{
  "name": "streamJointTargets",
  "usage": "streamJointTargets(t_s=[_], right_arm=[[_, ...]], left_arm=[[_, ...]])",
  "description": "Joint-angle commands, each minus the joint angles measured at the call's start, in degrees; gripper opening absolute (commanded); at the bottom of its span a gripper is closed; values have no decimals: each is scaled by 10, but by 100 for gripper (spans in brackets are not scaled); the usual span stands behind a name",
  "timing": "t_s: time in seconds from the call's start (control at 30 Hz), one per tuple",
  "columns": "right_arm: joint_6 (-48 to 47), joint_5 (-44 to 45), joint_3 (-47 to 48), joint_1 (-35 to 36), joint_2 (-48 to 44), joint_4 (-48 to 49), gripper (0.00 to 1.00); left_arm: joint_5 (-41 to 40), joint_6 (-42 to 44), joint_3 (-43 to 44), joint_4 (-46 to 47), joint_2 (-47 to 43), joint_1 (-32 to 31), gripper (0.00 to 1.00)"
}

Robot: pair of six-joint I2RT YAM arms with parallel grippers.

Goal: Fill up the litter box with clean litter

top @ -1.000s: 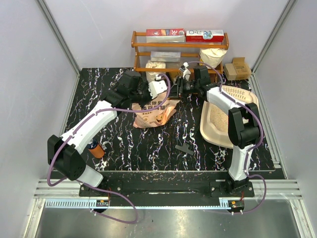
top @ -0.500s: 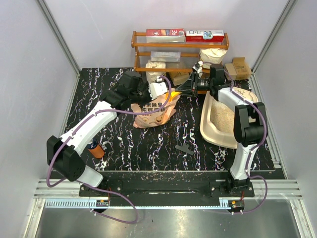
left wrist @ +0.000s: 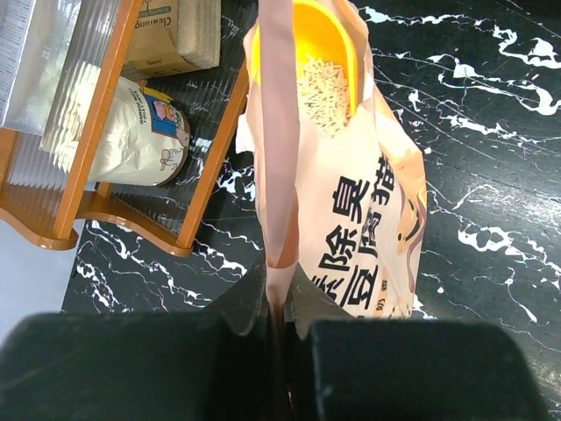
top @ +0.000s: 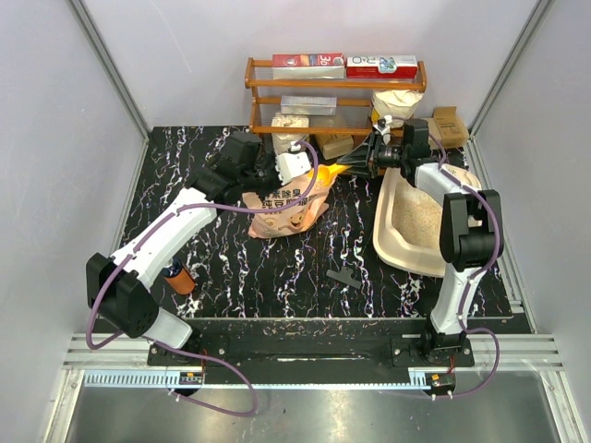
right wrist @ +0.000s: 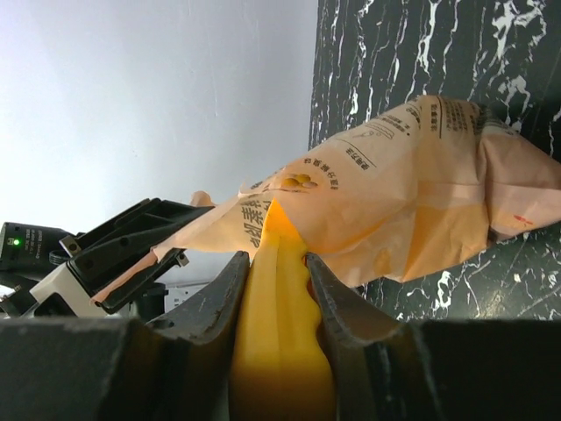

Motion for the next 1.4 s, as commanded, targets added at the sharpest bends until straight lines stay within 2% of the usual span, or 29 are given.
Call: streamJointTargets(t_s=[0.0,0.07,0.1,0.17,0.2,0.4,0.67,0.97,1.37], right_arm=[[22,-20,58,18,-1,19,0],[15,-34,45,-11,-28,4,0],[-7,-6,38,-20,-45,-14,0],[-5,27,28,-11,-30,-8,0],[19,32,27,-2,-3,27,0],[37,-16,27,-19,-22,16,0],[89,-67,2,-51,-31,66,0],[154,-104,-26,-80,4,192,0],[161,-126,8,-93,32,179,0]], left_arm=[[-3,2,25,30,-15,-1,0],[0,-4,31,30,-16,-2,0],[4,-8,31,30,-15,-2,0],[5,-11,30,35,-13,-2,0],[6,-10,30,35,-9,-1,0],[4,-11,34,36,-5,-2,0],[2,-5,33,33,-2,-2,0],[-6,4,37,30,8,-2,0],[-14,7,47,22,11,-2,0]])
